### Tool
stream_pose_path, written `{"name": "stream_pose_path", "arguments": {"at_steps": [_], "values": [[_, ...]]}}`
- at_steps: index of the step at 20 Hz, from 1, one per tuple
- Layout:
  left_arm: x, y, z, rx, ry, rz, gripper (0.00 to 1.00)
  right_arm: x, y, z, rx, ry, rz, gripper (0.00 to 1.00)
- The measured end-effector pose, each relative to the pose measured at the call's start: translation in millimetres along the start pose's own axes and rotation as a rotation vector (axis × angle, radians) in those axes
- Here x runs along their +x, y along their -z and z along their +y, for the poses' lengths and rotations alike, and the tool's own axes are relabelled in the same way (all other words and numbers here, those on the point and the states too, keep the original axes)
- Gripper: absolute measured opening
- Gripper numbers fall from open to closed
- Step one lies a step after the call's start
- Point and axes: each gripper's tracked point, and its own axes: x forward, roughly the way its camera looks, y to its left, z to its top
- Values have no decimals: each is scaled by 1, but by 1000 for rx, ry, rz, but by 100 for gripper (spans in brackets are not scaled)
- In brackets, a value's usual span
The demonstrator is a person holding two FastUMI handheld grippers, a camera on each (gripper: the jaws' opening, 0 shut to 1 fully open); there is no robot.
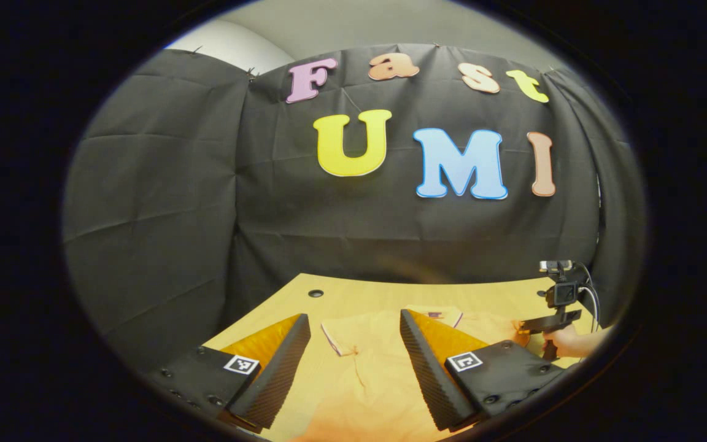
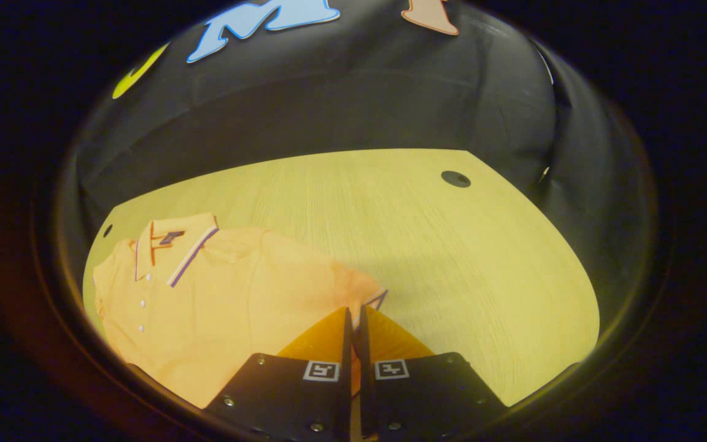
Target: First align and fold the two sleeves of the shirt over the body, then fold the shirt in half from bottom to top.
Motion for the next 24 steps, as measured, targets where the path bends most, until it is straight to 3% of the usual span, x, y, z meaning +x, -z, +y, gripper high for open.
{"name": "stream_pose_path", "arguments": {"at_steps": [5, 11, 24], "values": [[2, -4, 0, -6, 1, -13, 95, -22, -23, 6, -80, -8, -69, 6], [6, -5, -2, -22, 8, -21, 95, -55, -47, 46, -200, -94, -140, 6], [22, 6, 24, -69, -44, -25, 95, -50, -12, 124, -289, -193, -66, 7]]}}
